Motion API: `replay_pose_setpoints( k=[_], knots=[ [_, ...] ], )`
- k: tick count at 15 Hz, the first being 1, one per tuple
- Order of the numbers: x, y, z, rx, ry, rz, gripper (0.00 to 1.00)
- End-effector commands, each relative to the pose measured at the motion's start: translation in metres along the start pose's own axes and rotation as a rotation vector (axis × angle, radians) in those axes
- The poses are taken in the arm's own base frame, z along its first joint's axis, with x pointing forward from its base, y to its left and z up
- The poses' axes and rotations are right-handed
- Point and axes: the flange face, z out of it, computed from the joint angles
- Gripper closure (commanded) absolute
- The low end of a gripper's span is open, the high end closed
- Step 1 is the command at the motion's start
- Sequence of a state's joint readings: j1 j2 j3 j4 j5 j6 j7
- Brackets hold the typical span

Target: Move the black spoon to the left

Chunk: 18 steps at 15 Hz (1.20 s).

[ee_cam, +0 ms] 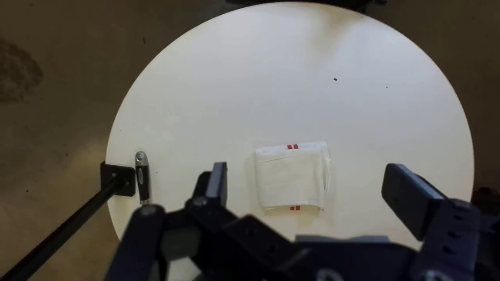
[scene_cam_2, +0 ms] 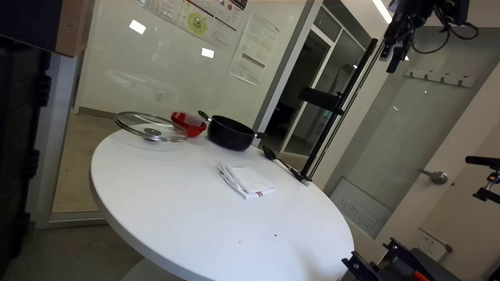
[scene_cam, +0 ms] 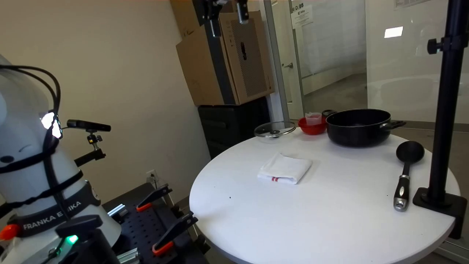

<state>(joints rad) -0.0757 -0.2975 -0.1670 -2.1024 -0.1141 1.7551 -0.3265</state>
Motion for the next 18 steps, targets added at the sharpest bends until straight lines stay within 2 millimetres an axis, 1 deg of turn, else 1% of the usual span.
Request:
replay_pose_setpoints(
  k=[1,2,3,4,5,6,7,9,10,12,13,18],
  knots=[
    [0.029,0.072,-0.004,0.004,0.005,0.057,0.00],
    [0.037,0.091,-0.005,0.010,0.013,0.074,0.00],
    [0.046,0.106,-0.005,0.026,0.014,0.090,0.00],
    [0.017,0.078,-0.003,0.008,0.018,0.083,0.00],
    [0.025,0.093,-0.002,0.012,0.020,0.095,0.00],
    [0.031,0.102,0.000,0.014,0.018,0.100,0.00],
    [0.037,0.107,0.002,0.013,0.013,0.103,0.00],
    [0.044,0.106,0.004,0.011,0.008,0.099,0.00],
    [0.047,0.109,0.006,0.004,0.005,0.102,0.00],
    [0.060,0.127,0.020,-0.017,-0.001,0.095,0.00],
    [0.070,0.143,0.033,-0.042,-0.001,0.096,0.00],
    [0.114,0.213,0.077,-0.132,0.030,0.182,0.00]
  ],
)
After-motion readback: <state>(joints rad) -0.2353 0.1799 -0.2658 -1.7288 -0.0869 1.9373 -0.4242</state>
